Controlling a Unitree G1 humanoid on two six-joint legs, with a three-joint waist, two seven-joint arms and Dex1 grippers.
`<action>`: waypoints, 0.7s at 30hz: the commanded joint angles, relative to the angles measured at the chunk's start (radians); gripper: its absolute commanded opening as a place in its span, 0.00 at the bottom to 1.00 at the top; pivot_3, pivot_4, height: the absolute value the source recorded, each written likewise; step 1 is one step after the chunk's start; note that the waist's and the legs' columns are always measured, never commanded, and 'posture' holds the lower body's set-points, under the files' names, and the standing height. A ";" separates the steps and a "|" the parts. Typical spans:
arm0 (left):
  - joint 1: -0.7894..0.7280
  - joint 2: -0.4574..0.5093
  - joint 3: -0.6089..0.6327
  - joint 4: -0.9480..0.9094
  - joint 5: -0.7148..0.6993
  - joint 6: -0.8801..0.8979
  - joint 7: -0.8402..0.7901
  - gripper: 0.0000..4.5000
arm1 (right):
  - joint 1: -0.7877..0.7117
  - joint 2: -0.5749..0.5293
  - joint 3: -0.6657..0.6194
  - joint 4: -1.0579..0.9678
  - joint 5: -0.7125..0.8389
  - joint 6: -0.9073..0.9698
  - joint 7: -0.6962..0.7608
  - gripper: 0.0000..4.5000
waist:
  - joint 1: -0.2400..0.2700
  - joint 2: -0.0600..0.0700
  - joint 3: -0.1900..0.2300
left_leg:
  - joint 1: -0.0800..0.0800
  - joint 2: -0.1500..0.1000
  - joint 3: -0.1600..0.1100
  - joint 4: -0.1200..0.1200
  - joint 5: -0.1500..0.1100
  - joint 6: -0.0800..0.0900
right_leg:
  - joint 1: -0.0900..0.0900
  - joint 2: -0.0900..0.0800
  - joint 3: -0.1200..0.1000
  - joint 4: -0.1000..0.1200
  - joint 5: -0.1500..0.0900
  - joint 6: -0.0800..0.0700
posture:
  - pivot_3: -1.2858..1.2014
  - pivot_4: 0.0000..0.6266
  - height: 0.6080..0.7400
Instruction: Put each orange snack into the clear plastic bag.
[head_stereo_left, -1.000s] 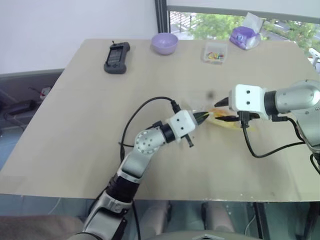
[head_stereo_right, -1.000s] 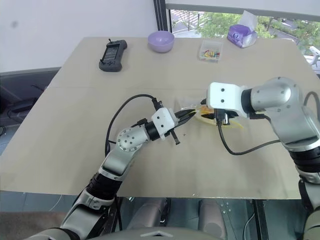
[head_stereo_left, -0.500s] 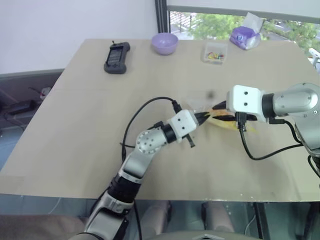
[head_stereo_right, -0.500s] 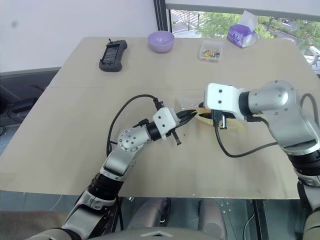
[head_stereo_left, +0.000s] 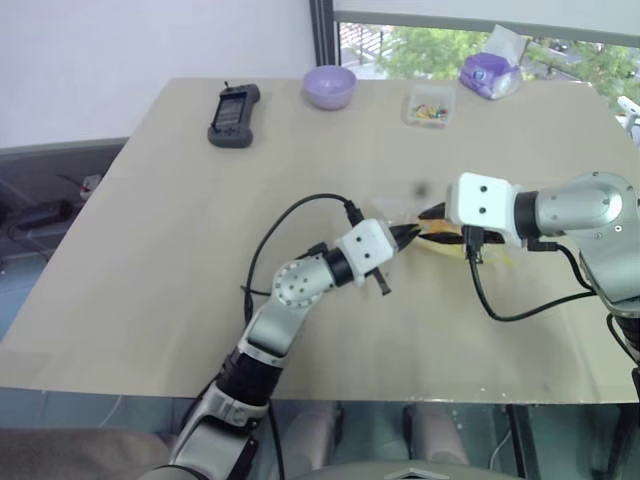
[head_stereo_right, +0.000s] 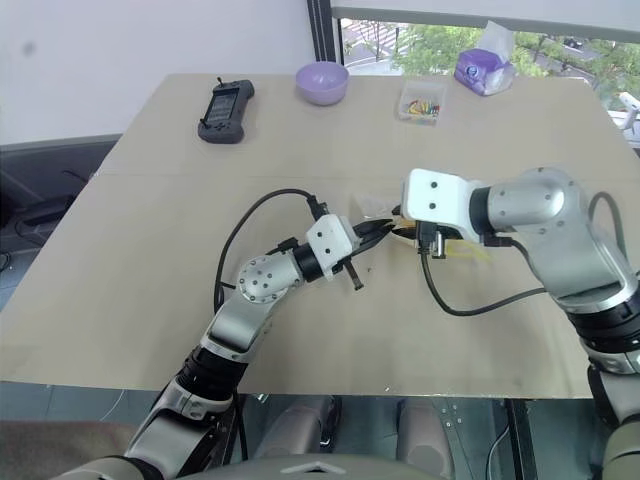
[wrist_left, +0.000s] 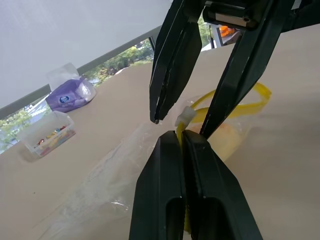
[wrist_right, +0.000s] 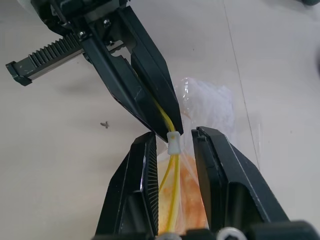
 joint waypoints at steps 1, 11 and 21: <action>0.001 -0.008 -0.002 -0.043 -0.016 -0.005 0.004 0.00 | -0.004 -0.012 -0.015 -0.027 0.003 -0.002 -0.008 0.16 | 0.000 0.000 0.000 | 0.000 0.000 0.000 0.000 0.000 0.000 | 0.000 0.000 0.000 0.000 0.000 0.000 | 0.52 0.24 1.00; 0.006 -0.004 -0.003 -0.047 -0.017 -0.002 0.004 0.00 | -0.003 -0.018 -0.017 -0.026 0.008 -0.006 -0.007 0.01 | 0.000 0.000 0.000 | 0.000 0.000 0.000 0.000 0.000 0.000 | 0.000 0.000 0.000 0.000 0.000 0.000 | 0.52 0.24 1.00; 0.005 0.039 0.045 -0.027 0.000 -0.012 0.023 0.00 | 0.029 -0.081 -0.019 0.003 -0.033 -0.009 -0.005 0.01 | 0.000 0.000 0.000 | 0.000 0.000 0.000 0.000 0.000 0.000 | 0.000 0.000 0.000 0.000 0.000 0.000 | 0.52 0.24 1.00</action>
